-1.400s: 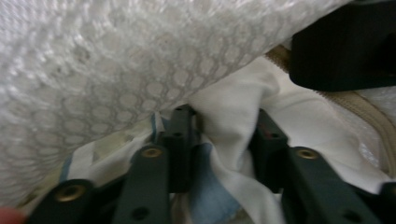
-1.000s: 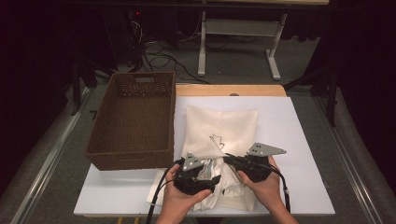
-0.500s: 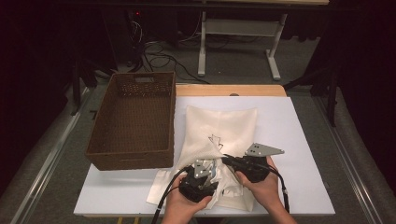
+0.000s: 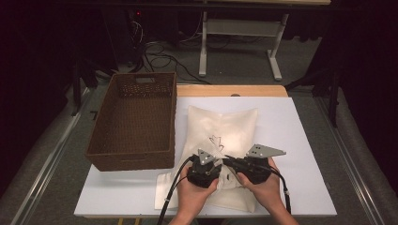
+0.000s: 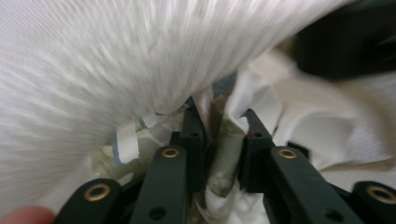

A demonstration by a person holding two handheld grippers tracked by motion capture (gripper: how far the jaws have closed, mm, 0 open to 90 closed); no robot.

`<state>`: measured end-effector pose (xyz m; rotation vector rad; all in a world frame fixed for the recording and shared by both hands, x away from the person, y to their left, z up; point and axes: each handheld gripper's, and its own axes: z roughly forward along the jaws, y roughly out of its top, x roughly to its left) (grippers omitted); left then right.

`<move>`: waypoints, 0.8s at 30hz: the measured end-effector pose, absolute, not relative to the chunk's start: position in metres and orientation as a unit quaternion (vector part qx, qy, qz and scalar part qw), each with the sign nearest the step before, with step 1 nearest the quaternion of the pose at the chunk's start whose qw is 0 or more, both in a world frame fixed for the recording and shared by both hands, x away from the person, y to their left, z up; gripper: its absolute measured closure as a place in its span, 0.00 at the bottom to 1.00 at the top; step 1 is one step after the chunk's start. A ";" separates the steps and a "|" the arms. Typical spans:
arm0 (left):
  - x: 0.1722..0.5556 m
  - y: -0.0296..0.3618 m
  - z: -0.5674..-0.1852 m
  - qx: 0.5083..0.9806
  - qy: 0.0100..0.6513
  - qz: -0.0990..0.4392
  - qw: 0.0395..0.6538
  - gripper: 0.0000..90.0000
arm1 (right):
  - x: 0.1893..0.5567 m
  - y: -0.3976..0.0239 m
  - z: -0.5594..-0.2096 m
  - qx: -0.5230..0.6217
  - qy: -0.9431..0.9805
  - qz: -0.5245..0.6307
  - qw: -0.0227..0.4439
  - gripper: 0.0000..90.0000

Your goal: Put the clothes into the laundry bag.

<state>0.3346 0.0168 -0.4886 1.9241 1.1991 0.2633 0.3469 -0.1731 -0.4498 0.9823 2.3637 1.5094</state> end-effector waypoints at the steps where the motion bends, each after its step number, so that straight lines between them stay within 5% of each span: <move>1: 0.334 0.018 -0.491 0.764 0.477 0.101 0.423 0.80 | 0.347 -0.173 -0.451 0.328 0.794 0.505 0.086 0.98; 4: 0.327 0.025 -0.482 0.766 0.455 0.098 0.444 0.69 | 0.348 -0.173 -0.452 0.331 0.795 0.501 0.087 0.98; 8: 0.311 0.048 -0.466 0.764 0.428 0.089 0.475 0.42 | 0.350 -0.176 -0.453 0.334 0.792 0.504 0.085 0.98; 15: 0.294 0.066 -0.475 0.799 0.416 0.045 0.433 0.26 | 0.351 -0.177 -0.454 0.339 0.791 0.502 0.083 0.98; 19: 0.294 0.046 -0.490 0.821 0.420 0.052 0.384 0.33 | 0.350 -0.175 -0.455 0.339 0.793 0.500 0.083 0.98; 23: 0.300 0.027 -0.490 0.828 0.421 0.072 0.364 0.80 | 0.348 -0.174 -0.454 0.335 0.794 0.501 0.082 0.98; 24: 0.302 0.026 -0.489 0.826 0.422 0.066 0.369 0.82 | 0.348 -0.174 -0.454 0.334 0.794 0.501 0.082 0.98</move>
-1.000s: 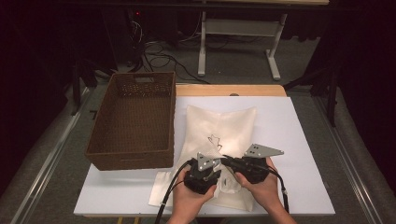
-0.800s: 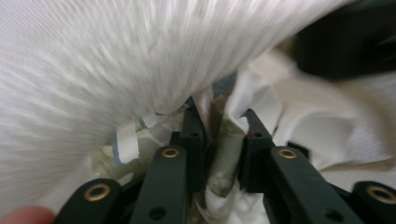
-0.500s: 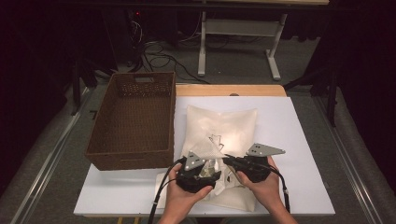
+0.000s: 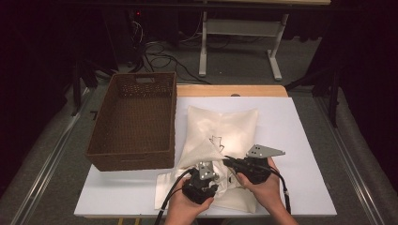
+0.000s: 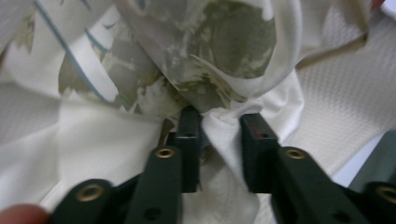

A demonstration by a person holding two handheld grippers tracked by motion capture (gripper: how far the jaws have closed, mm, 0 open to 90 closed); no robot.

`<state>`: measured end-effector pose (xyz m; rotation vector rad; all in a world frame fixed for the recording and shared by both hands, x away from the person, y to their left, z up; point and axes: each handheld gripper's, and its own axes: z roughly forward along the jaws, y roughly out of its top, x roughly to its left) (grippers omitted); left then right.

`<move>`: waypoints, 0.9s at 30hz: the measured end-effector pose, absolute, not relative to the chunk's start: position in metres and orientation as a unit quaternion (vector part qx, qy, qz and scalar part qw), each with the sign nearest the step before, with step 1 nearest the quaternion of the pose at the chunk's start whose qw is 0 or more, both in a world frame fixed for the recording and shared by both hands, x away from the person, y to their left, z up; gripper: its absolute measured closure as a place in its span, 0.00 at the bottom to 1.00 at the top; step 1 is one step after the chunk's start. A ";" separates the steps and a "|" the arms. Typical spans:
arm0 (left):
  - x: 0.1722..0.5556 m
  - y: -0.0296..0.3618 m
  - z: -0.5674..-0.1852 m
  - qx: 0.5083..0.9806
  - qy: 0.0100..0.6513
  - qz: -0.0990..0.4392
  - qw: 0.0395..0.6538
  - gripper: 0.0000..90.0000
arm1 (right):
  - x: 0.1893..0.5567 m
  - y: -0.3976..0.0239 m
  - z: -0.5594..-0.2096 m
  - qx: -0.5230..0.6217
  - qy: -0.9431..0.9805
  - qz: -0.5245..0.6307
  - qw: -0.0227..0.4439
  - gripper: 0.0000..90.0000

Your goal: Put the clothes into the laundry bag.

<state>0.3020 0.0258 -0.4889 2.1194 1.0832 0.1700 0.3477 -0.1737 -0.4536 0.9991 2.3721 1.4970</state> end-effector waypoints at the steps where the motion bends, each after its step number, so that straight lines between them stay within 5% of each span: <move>1: 0.304 0.024 -0.487 0.822 0.425 0.066 0.373 0.83 | 0.347 -0.174 -0.453 0.334 0.794 0.501 0.082 0.98; 18: 0.351 0.001 -0.500 0.769 0.487 0.113 0.398 0.82 | 0.348 -0.179 -0.452 0.335 0.793 0.502 0.085 0.98; 27: 0.318 0.039 -0.478 0.780 0.452 0.103 0.420 0.44 | 0.350 -0.181 -0.453 0.338 0.791 0.504 0.082 0.98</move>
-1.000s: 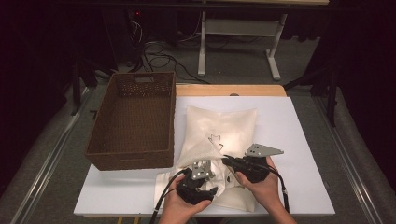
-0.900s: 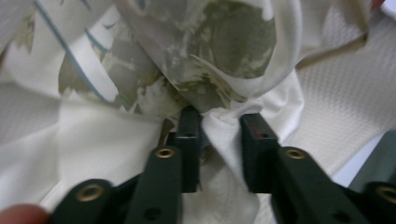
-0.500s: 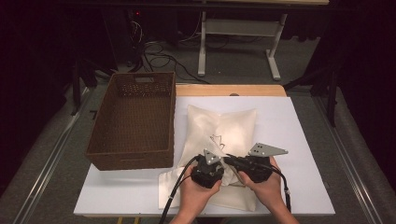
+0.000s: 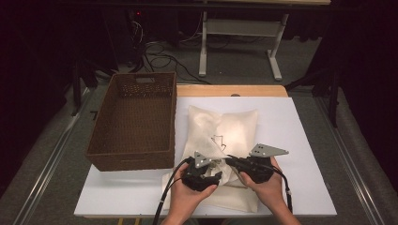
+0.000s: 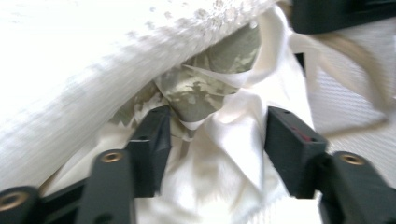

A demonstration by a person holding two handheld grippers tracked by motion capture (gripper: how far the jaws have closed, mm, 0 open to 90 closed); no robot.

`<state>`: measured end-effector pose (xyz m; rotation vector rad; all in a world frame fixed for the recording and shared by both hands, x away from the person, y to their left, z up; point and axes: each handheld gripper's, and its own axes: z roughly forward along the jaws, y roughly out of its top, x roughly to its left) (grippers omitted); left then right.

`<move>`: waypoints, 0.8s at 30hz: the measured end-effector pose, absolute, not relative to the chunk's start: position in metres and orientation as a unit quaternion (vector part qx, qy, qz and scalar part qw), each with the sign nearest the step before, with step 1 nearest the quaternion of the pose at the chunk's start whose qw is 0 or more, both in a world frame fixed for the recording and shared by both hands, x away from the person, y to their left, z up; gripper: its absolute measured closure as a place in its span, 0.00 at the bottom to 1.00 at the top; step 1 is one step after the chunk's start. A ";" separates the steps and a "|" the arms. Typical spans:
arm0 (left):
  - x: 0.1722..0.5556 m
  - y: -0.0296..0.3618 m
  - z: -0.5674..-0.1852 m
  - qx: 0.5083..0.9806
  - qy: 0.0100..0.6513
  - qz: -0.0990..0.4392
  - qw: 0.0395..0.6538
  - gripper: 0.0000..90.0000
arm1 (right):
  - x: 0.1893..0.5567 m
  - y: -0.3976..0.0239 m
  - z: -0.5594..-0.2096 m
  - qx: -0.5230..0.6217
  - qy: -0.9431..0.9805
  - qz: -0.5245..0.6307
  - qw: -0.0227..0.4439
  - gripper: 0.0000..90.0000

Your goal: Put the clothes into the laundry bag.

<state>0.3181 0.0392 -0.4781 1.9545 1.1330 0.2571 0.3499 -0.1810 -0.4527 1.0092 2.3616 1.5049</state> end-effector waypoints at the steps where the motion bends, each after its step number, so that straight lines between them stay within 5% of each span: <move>1: 0.314 0.045 -0.476 0.779 0.452 0.104 0.421 0.42 | 0.350 -0.181 -0.453 0.338 0.791 0.504 0.083 0.98; 8: 0.301 0.064 -0.492 0.803 0.462 0.089 0.366 0.35 | 0.351 -0.180 -0.454 0.337 0.792 0.502 0.084 0.98; 16: 0.303 0.058 -0.498 0.804 0.467 0.093 0.356 0.91 | 0.351 -0.179 -0.455 0.339 0.792 0.501 0.082 0.98; 24: 0.319 0.032 -0.487 0.802 0.447 0.057 0.391 0.97 | 0.349 -0.176 -0.454 0.335 0.792 0.504 0.081 0.98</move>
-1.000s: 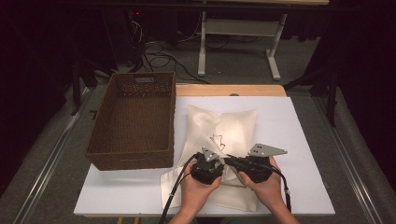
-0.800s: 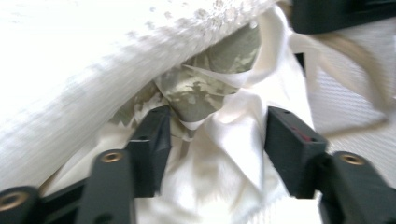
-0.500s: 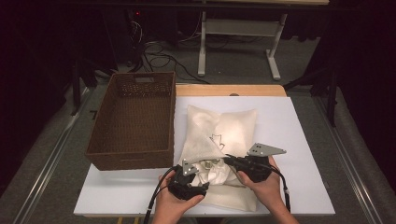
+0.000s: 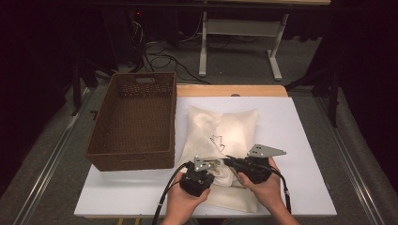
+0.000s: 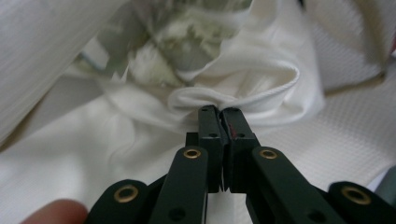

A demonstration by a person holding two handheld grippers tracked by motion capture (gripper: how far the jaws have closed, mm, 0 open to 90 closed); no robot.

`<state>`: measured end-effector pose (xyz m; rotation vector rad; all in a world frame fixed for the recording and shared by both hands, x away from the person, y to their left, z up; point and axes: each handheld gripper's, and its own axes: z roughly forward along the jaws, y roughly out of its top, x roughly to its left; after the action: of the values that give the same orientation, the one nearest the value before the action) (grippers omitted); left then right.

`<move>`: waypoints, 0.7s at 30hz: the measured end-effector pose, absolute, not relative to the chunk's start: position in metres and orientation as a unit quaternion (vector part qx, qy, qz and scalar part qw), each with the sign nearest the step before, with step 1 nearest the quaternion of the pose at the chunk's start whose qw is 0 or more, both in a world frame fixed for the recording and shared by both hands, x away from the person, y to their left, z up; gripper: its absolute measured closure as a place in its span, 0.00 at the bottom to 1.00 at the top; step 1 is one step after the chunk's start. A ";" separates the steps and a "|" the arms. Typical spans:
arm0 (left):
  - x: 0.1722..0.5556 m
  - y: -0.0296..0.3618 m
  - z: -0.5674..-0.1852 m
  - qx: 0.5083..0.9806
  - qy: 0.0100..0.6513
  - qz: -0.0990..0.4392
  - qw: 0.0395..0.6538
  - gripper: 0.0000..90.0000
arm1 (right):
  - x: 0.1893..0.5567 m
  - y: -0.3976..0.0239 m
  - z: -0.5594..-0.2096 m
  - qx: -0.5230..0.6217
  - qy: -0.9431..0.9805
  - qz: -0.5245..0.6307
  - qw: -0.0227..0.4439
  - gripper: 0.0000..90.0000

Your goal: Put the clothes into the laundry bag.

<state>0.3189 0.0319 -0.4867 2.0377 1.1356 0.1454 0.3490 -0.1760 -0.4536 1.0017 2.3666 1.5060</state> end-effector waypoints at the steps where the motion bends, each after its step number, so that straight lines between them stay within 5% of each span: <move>1: 0.323 0.028 -0.486 0.799 0.447 0.052 0.399 0.97 | 0.349 -0.176 -0.453 0.334 0.793 0.503 0.082 0.98; 13: 0.354 0.009 -0.502 0.778 0.471 0.074 0.410 0.97 | 0.349 -0.175 -0.457 0.339 0.798 0.491 0.084 0.98; 21: 0.318 0.054 -0.474 0.778 0.427 0.096 0.451 0.60 | 0.350 -0.177 -0.457 0.340 0.798 0.491 0.084 0.98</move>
<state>0.3178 0.0537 -0.4742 1.9234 1.0541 0.2371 0.3500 -0.1769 -0.4575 1.0141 2.3807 1.4635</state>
